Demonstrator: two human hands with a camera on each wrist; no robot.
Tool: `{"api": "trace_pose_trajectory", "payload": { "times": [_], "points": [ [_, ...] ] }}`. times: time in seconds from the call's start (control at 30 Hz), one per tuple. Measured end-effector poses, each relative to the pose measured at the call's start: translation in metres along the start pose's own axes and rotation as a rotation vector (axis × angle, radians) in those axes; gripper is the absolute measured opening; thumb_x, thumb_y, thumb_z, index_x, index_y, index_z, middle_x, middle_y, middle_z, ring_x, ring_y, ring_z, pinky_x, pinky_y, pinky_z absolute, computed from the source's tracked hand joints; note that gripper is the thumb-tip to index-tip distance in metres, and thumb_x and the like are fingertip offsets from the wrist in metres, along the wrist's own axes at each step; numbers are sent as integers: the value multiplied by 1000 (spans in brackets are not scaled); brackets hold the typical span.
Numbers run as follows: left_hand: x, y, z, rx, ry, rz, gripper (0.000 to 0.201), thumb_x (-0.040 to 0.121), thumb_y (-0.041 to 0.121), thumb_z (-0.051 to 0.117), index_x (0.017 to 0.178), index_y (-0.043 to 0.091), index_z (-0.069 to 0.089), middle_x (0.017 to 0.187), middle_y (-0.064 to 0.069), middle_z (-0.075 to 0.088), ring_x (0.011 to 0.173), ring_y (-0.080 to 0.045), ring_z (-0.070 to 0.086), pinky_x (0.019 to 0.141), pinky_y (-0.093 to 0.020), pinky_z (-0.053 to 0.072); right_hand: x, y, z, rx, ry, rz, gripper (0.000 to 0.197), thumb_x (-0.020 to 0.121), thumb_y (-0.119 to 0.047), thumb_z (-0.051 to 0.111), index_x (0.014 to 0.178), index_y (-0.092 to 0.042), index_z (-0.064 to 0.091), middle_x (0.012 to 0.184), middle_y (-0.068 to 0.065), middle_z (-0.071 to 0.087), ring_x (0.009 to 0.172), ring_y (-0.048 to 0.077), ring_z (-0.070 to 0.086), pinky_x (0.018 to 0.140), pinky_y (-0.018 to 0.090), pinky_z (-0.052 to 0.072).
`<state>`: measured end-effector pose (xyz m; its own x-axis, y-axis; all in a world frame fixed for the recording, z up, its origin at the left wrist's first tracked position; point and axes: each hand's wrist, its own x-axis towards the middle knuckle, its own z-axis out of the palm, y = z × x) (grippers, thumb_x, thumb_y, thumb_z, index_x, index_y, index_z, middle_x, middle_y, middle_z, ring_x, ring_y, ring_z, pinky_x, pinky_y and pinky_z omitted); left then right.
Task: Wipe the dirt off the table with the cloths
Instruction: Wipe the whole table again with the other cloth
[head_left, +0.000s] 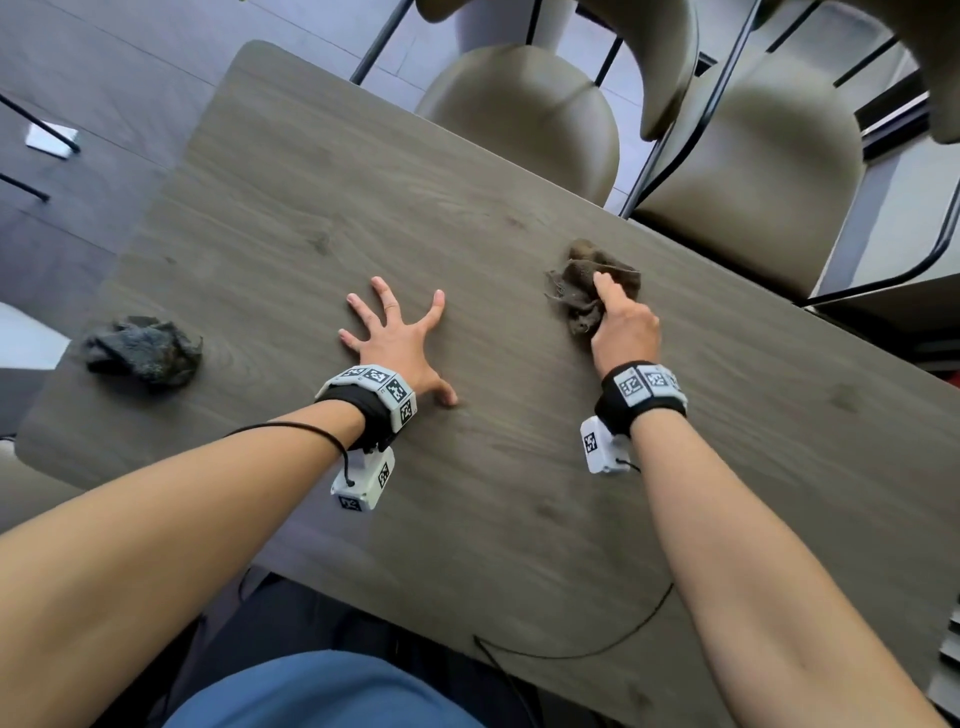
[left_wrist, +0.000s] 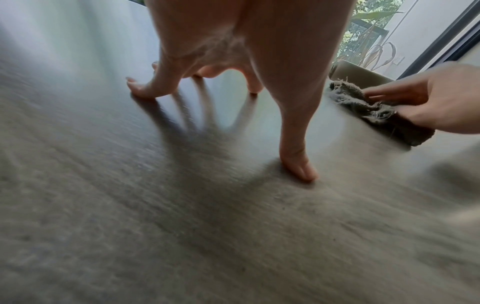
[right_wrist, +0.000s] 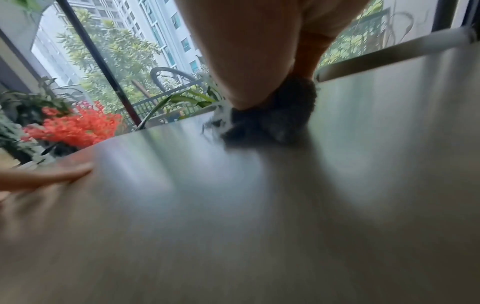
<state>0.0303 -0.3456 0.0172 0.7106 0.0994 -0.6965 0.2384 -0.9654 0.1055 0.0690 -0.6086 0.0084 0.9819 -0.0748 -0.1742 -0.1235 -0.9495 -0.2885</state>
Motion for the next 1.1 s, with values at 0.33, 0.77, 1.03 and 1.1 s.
{"api": "trace_pose_trajectory", "payload": {
  "times": [0.33, 0.77, 1.03, 1.1],
  "points": [
    [0, -1, 2, 13, 24, 3, 133, 56, 57, 90, 151, 57, -4, 157, -23, -34, 144, -57, -21, 109, -78, 18, -119, -61, 53, 220, -94, -274, 48, 77, 4, 51, 125, 3, 53, 148, 23, 39, 137, 36, 38, 111, 44, 36],
    [-1, 1, 0, 0, 8, -5, 144, 44, 63, 92, 150, 60, -5, 157, -23, -35, 144, -57, -21, 110, -77, 16, -31, 31, 21, 177, 50, -15, 56, 84, 8, 40, 135, -11, 51, 147, 10, 46, 130, 31, 49, 103, 39, 42],
    [-3, 2, -1, 5, 12, -4, 144, 43, 64, 92, 150, 59, -4, 158, -23, -33, 144, -57, -20, 109, -77, 17, -29, 5, -7, 154, 22, -91, 72, 77, 8, 39, 142, -22, 46, 128, 13, 60, 113, 35, 58, 98, 42, 47],
    [-3, 2, -1, 7, 16, -5, 143, 43, 64, 92, 150, 59, -4, 158, -23, -33, 144, -57, -20, 109, -78, 18, -75, -17, 17, 155, -29, -237, 70, 73, 8, 46, 138, -17, 52, 140, 11, 53, 125, 33, 51, 107, 43, 41]
  ]
}}
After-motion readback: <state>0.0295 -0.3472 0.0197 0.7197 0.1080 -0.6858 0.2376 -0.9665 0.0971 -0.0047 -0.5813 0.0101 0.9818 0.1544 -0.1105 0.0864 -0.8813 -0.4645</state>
